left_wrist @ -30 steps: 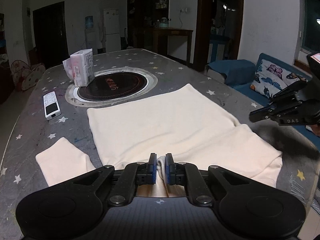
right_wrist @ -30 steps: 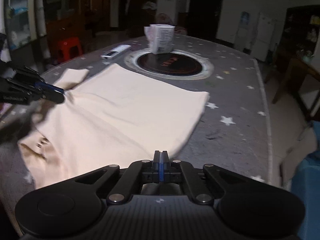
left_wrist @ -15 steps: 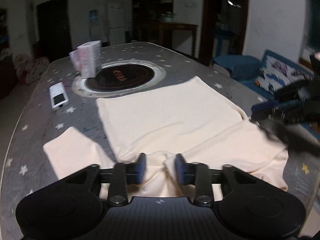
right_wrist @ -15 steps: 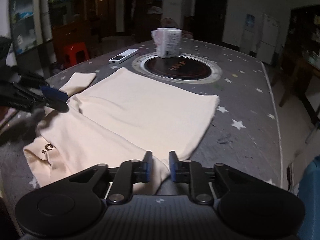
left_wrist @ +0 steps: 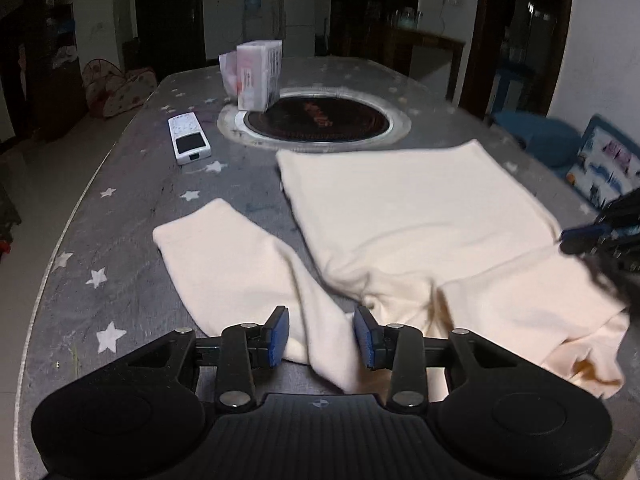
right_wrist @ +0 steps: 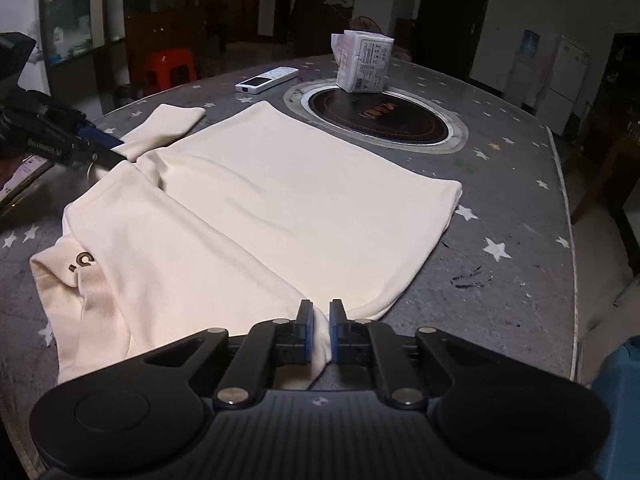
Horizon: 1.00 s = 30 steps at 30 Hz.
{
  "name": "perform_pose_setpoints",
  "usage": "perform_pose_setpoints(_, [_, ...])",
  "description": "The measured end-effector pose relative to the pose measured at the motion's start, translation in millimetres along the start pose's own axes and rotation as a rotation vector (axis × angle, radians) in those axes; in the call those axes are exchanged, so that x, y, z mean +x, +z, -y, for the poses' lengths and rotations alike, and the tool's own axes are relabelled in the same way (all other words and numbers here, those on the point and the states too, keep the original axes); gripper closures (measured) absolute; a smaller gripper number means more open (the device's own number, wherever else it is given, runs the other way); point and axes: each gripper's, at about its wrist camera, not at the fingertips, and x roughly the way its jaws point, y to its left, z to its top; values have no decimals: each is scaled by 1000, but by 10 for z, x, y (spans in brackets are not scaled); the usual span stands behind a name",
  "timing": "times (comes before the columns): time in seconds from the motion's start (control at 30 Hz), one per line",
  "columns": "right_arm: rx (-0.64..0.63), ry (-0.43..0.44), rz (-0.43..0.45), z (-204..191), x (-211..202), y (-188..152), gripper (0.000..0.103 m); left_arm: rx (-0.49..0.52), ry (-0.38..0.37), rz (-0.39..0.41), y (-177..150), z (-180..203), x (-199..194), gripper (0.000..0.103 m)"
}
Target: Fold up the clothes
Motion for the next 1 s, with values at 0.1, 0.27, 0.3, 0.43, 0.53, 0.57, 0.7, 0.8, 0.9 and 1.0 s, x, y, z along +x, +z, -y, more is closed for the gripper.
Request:
perform_pose_setpoints(0.1, [-16,-27,-3,-41,-7,15,99,23,24,-5,-13,57,20,88])
perform_pose_setpoints(0.27, [3,-71,-12,-36,-57,2,100,22,112,1,-60,13,-109,95])
perform_pose_setpoints(0.3, [9,-79,-13,-30,-70,-2,100,20,128,-1,-80,-10,-142,95])
perform_pose_setpoints(0.43, [30,-94,-19,-27,-59,-31,99,12,147,-22,-177,-80,-219,95])
perform_pose_setpoints(0.53, [30,-75,-14,-89,-158,-60,97,34,152,-37,-193,-56,-227,91])
perform_pose_setpoints(0.57, [29,-68,-12,-110,-191,-70,95,37,153,-33,-181,-46,-247,90])
perform_pose_setpoints(0.7, [29,-42,-6,-194,-324,-109,95,42,164,15,-106,8,-358,82])
perform_pose_setpoints(0.8, [28,-22,-1,-256,-424,-139,95,51,87,59,-48,112,-462,82])
perform_pose_setpoints(0.9, [28,-3,4,-319,-523,-169,95,79,-43,87,-29,317,-525,83])
perform_pose_setpoints(1.0, [31,9,-12,-379,-543,-240,95,114,-136,93,-47,540,-506,83])
